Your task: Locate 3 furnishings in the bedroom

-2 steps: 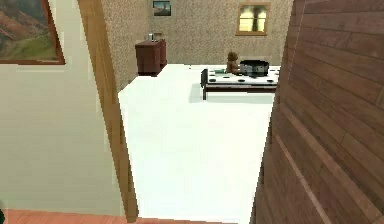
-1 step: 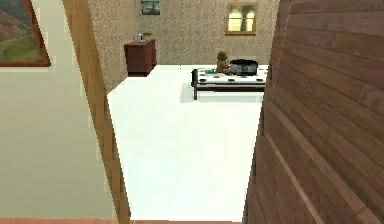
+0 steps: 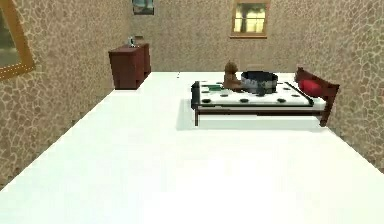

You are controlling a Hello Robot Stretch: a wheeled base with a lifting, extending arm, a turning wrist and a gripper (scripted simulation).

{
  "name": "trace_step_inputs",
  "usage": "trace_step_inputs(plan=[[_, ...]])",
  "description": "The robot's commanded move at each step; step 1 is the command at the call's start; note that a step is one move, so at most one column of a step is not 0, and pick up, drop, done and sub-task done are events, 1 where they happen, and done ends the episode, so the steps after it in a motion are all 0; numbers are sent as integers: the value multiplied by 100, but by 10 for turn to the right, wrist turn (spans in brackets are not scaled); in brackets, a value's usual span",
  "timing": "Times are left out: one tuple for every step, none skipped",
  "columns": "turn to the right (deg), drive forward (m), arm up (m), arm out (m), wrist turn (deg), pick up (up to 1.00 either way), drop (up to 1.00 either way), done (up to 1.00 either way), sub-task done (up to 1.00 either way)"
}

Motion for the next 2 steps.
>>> trace_step_inputs(plan=[[0, 100, 0, 0, 0, 0, 0, 0, 0], [0, 80, 0, 0, 0, 0, 0, 0, 0]])
